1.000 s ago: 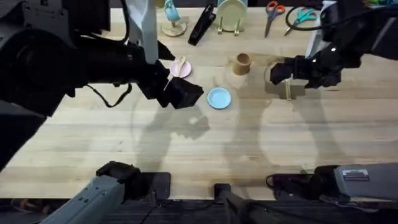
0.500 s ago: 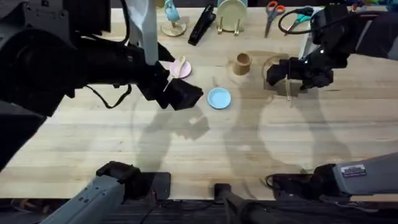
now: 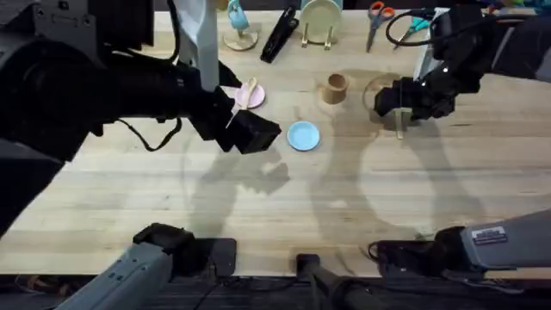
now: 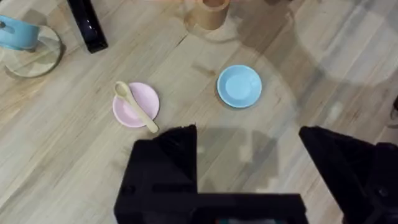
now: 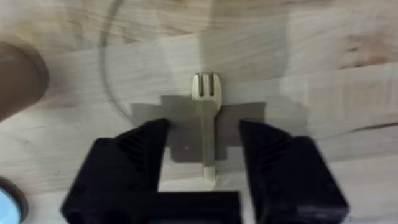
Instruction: Pick up a utensil and set it on the pink plate, then put the other utensil in the container.
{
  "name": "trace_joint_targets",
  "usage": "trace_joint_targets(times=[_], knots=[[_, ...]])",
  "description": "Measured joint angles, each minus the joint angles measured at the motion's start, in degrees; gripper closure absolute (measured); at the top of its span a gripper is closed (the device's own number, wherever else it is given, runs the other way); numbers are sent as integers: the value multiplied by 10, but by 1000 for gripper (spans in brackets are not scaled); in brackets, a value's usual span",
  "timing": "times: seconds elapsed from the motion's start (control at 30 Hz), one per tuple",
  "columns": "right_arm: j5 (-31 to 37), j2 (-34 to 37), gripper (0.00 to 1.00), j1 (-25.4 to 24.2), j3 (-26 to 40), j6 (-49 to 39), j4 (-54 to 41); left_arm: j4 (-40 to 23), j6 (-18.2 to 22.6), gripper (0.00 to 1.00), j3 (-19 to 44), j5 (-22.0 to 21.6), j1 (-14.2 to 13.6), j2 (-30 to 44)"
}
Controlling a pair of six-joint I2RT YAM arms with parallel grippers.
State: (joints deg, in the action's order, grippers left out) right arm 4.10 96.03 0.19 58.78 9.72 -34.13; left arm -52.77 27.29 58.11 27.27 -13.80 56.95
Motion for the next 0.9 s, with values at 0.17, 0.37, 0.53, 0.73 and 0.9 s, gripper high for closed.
trace_joint_targets(times=[0.17, 0.37, 0.53, 0.73, 0.9], knots=[[1, 2, 665, 0, 2, -2, 10, -2, 0, 6, 0, 0, 0, 0], [3, 3, 964, -1, 4, -3, 12, -2, 0, 6, 0, 0, 0, 0], [3, 3, 968, -1, 5, -3, 8, -2, 0, 7, 0, 0, 0, 0], [2, 3, 974, -1, 6, -3, 7, -2, 0, 6, 0, 0, 0, 0], [-4, -1, 973, -1, 10, -3, -12, -2, 0, 6, 0, 0, 0, 0]])
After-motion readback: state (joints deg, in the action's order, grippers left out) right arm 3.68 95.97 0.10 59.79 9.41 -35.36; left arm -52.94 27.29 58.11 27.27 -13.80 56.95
